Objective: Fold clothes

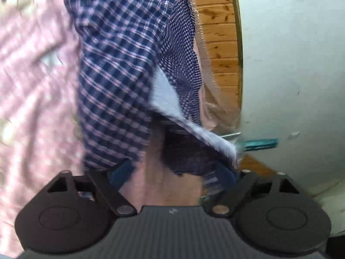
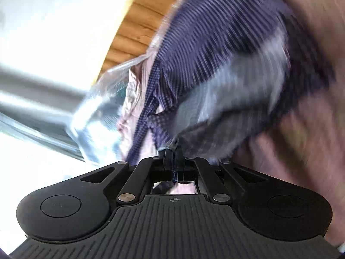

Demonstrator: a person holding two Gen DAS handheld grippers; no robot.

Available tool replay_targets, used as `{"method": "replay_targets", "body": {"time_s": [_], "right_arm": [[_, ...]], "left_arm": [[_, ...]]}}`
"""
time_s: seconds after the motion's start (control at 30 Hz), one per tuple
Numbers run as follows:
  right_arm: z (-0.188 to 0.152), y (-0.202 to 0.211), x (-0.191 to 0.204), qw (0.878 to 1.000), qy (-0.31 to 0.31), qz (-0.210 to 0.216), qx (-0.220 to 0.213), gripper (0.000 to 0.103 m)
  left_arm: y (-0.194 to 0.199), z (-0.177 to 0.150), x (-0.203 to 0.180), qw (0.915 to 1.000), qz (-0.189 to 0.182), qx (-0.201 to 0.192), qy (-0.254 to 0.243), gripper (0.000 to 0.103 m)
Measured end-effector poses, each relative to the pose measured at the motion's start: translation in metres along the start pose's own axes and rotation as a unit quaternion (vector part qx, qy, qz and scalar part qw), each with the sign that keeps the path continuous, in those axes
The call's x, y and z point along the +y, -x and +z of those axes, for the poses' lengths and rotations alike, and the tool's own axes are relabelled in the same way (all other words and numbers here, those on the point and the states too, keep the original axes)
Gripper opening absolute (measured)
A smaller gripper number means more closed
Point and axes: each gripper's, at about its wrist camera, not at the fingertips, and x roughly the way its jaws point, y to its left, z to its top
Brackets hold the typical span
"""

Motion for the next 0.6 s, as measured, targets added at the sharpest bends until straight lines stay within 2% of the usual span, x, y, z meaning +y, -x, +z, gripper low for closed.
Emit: {"method": "replay_targets", "body": {"time_s": [0.03, 0.07, 0.13, 0.2, 0.27, 0.37, 0.43, 0.47, 0.5, 0.53, 0.57, 0.6], "right_arm": [[-0.006, -0.006, -0.007, 1.0, -0.008, -0.013, 0.01, 0.0], [-0.011, -0.012, -0.01, 0.999, 0.008, -0.044, 0.021, 0.013], [-0.022, -0.019, -0.012, 0.987, 0.084, -0.131, 0.036, 0.025], [-0.028, -0.004, -0.007, 0.971, 0.151, -0.183, 0.017, 0.033], [-0.02, 0.014, 0.002, 0.958, 0.19, -0.213, -0.025, 0.055], [0.011, 0.022, 0.018, 0.929, 0.248, -0.264, -0.081, 0.064], [0.036, 0.007, 0.024, 0.903, 0.285, -0.307, -0.098, 0.073], [0.047, -0.005, 0.024, 0.889, 0.301, -0.33, -0.1, 0.073], [0.057, -0.018, 0.018, 0.881, 0.309, -0.347, -0.089, 0.072], [0.066, -0.03, 0.009, 0.877, 0.313, -0.359, -0.069, 0.052], [0.073, -0.04, -0.001, 0.879, 0.306, -0.362, -0.041, 0.008], [0.077, -0.042, -0.01, 0.884, 0.293, -0.363, -0.018, 0.0]], "left_arm": [[-0.003, 0.0, 0.0, 1.0, 0.004, -0.001, 0.0, 0.087], [-0.007, 0.0, 0.0, 0.9997, 0.023, -0.002, -0.008, 0.084], [-0.011, -0.001, -0.001, 0.9979, 0.06, -0.006, -0.024, 0.077], [-0.008, -0.003, -0.002, 0.9954, 0.087, -0.012, -0.039, 0.077], [-0.002, -0.004, -0.003, 0.9935, 0.102, -0.016, -0.049, 0.077], [-0.002, -0.005, -0.009, 0.9925, 0.109, -0.006, -0.054, 0.077], [-0.015, -0.007, -0.016, 0.9903, 0.121, 0.011, -0.067, 0.078], [-0.02, -0.009, -0.02, 0.9866, 0.14, 0.016, -0.082, 0.076], [-0.025, -0.011, -0.024, 0.9819, 0.16, 0.022, -0.099, 0.07], [-0.03, -0.013, -0.027, 0.9765, 0.18, 0.027, -0.115, 0.035], [-0.034, -0.014, -0.03, 0.968, 0.208, 0.032, -0.136, 0.006], [-0.034, -0.015, -0.031, 0.9615, 0.231, 0.032, -0.146, 0.002]]}}
